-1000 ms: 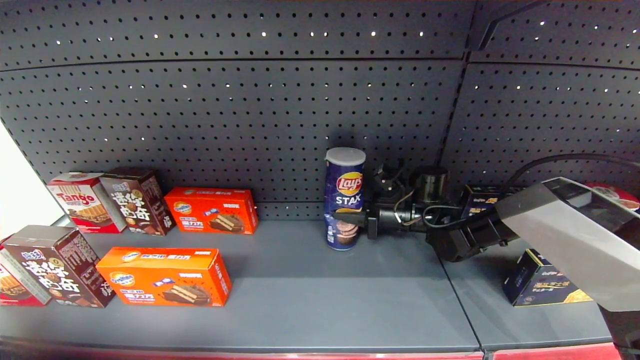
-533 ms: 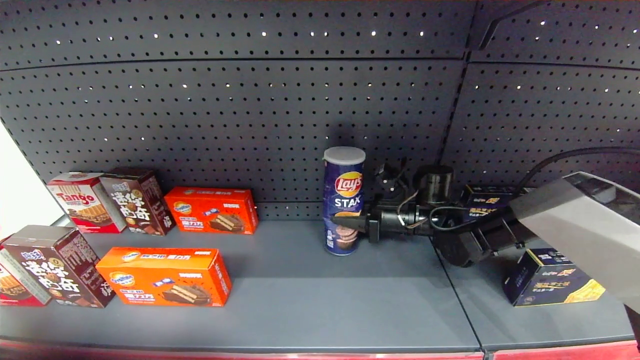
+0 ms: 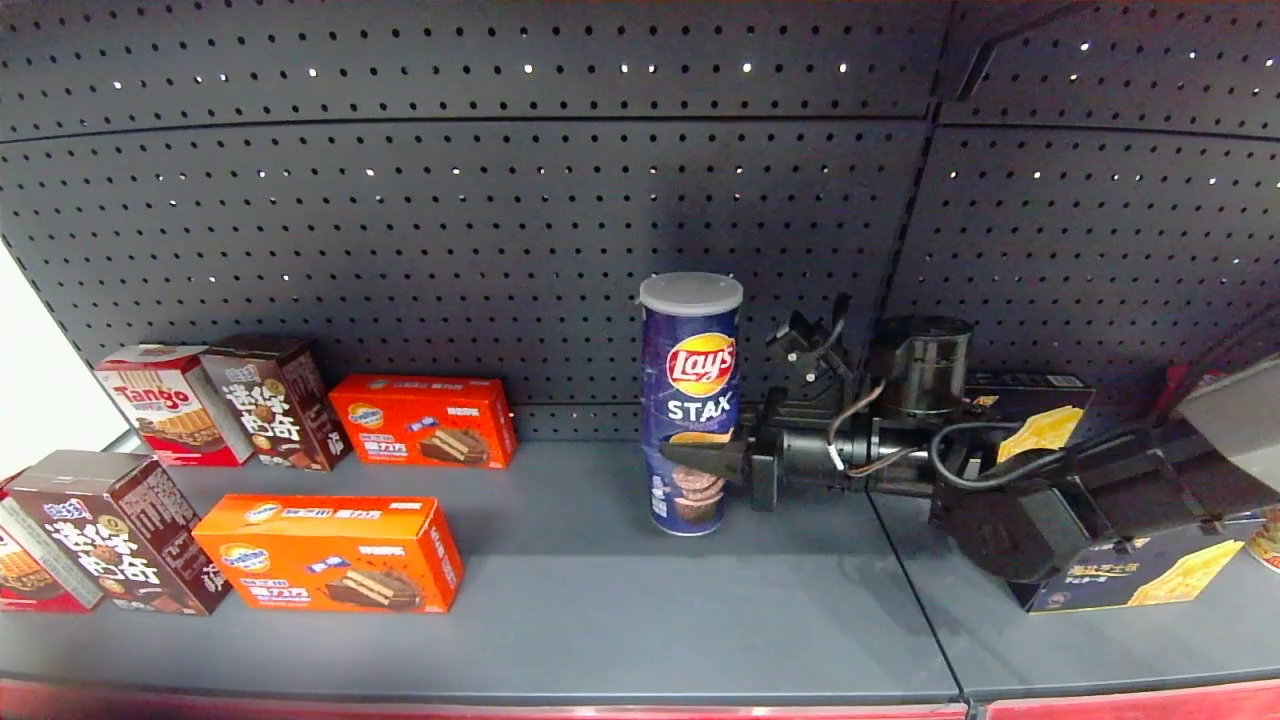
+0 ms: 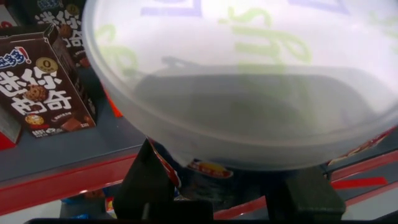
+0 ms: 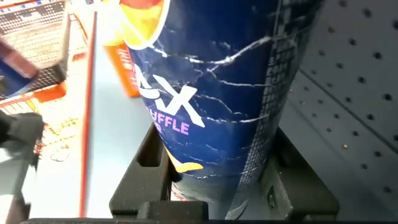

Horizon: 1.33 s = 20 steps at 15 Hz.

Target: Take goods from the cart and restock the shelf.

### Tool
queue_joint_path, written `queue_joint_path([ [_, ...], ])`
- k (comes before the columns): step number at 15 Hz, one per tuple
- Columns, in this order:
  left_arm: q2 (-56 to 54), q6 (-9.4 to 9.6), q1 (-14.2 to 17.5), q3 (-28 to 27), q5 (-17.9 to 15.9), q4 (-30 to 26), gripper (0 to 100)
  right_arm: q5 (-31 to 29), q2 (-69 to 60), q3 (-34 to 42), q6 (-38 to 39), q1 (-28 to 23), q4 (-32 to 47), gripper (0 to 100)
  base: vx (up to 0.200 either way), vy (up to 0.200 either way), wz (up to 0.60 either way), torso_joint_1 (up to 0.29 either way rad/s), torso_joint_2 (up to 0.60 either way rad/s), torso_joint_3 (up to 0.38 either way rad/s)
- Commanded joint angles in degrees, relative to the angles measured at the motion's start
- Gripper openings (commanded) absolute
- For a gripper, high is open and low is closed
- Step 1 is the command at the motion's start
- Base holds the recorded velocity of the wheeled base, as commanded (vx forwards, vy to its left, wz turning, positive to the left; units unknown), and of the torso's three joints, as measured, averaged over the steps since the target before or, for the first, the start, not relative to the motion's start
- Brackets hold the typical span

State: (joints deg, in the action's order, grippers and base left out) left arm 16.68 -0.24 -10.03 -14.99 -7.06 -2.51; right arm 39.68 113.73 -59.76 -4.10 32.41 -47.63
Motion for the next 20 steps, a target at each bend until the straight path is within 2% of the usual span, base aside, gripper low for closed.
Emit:
queue_joint_path([
  [1,-0.2,-0.11,0.1,-0.2,0.1,0.0,0,-2.2,-7.4,5.1,0.0,2.8,0.3,0,0.0,0.0,0.0,0.0,0.0,0.0],
  [2,-0.4,-0.11,0.4,-0.3,0.2,0.0,0,-4.7,-10.5,9.7,-0.1,4.1,-0.5,0,0.0,0.0,0.0,0.0,0.0,0.0],
  [4,-0.4,-0.11,0.5,-0.3,0.3,0.0,0,-5.8,-11.9,11.6,-0.1,4.3,-0.9,0,0.0,0.0,0.0,0.0,0.0,0.0],
  [5,-0.4,-0.2,0.5,-0.5,0.6,0.0,0,-7.2,-16.2,18.3,-0.3,4.1,-2.4,0,0.0,0.0,0.0,0.0,0.0,0.0],
  [6,-0.3,-0.28,0.5,-0.8,0.8,0.0,0,-7.2,-18.6,23.1,-0.2,3.6,-4.7,0,0.0,0.0,0.0,0.0,0.0,0.0],
  [12,-0.2,-0.37,0.5,-1.5,0.9,-0.1,0,-6.9,-19.9,38.2,0.1,1.3,-17.7,0,0.0,0.0,0.0,0.0,0.0,0.0],
  [15,-0.2,-1.07,0.7,-1.7,1.6,-0.1,0,-6.9,-19.2,40.3,-0.2,1.4,-19.1,0,0.0,0.0,0.0,0.0,0.0,0.0],
  [20,-0.1,-1.16,0.6,-3.3,2.0,-0.1,0,-7.2,-14.9,40.3,-0.2,1.2,-23.0,0,0.0,0.0,0.0,0.0,0.0,0.0],
])
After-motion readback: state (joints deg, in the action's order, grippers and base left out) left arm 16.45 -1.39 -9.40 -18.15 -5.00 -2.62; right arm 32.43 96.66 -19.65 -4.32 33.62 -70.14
